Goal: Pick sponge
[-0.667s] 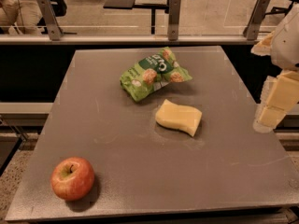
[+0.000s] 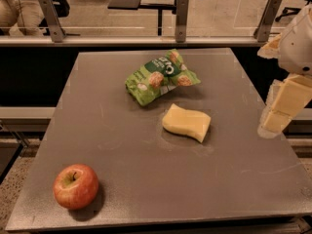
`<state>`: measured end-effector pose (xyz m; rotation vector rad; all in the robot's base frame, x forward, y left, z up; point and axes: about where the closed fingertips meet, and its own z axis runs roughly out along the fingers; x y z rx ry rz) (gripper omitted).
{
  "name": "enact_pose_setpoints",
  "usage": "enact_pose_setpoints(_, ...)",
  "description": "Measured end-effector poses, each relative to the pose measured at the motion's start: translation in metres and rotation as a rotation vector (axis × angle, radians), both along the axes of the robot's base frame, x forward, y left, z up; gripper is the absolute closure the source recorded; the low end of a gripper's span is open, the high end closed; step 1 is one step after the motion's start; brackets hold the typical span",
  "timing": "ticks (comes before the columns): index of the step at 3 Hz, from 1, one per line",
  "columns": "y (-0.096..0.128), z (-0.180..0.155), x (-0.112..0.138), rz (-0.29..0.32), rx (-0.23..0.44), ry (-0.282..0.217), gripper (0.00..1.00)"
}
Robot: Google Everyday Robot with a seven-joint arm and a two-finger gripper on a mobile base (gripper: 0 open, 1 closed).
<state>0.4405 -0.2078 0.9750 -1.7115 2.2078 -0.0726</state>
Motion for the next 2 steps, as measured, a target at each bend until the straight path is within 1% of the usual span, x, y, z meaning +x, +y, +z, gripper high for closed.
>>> enact_pose_setpoints(1, 0.027, -0.017, 0.006, 0.015, 0.052, 0.018, 0.00)
enact_pose_setpoints(2, 0.055, -0.040, 0.009, 0.032, 0.090, 0.047, 0.00)
